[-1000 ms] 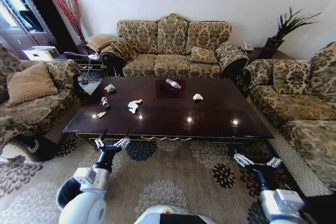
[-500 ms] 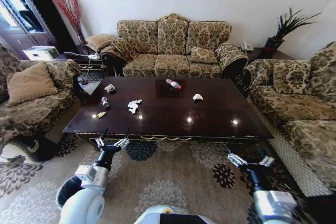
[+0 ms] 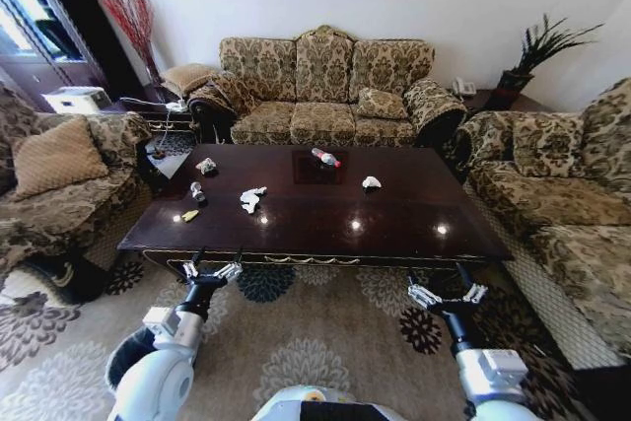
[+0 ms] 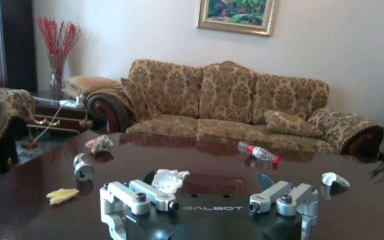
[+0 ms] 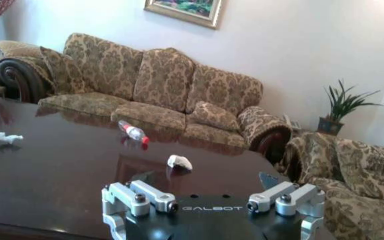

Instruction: Move to the front of the table and place the trash on the table into the trash bin.

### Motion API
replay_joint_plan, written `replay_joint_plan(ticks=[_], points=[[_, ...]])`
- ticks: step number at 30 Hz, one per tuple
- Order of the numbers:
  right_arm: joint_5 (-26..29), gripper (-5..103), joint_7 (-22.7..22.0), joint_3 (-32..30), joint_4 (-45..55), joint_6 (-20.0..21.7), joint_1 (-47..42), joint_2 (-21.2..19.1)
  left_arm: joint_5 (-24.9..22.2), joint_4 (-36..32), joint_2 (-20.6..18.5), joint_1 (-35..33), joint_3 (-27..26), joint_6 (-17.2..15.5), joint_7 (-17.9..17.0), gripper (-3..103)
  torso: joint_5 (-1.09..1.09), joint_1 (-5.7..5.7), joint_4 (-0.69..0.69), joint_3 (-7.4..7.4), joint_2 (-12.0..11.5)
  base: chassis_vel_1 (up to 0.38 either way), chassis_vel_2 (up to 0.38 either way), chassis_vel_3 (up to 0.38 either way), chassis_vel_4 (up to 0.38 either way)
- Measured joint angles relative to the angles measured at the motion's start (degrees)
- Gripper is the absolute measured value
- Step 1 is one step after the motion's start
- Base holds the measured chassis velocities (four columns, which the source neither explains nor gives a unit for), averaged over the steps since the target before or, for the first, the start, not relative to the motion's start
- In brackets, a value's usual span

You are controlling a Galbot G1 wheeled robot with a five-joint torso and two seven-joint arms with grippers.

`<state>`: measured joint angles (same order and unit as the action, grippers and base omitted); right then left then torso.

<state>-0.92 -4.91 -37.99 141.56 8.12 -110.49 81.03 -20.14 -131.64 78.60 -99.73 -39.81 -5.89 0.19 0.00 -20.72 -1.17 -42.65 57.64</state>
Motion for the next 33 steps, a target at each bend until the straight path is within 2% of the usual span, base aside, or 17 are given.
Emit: replay_joint_plan(ticks=[10,15,33], points=[[-1.3,100,0.1,0.7,-1.5,-0.4,1.0,-0.2,0.4,-0.2,0.6,-0.4,0.4,0.2,0.8,100,0.01,0.0,0.0,0.0,0.0,0.022,0.023,-0.029,-0.039],[-2.1,100,0.4,1.1,-1.5,-0.8,1.0,0.0,1.4,0.2,0.7,0.5,1.1,-0.1,1.2,100,0.03,0.0,0.01,0.0,0.0,0.149,0.125,-0.183,-0.156],[-2.3,100,0.8,1.2,-2.4,-1.0,1.5,-1.2,1.4,1.0,2.1,2.0,1.8,-1.5,1.7,100,0.0,0.01,0.0,0.0,0.0,0.385,0.233,-0.399,-0.226]])
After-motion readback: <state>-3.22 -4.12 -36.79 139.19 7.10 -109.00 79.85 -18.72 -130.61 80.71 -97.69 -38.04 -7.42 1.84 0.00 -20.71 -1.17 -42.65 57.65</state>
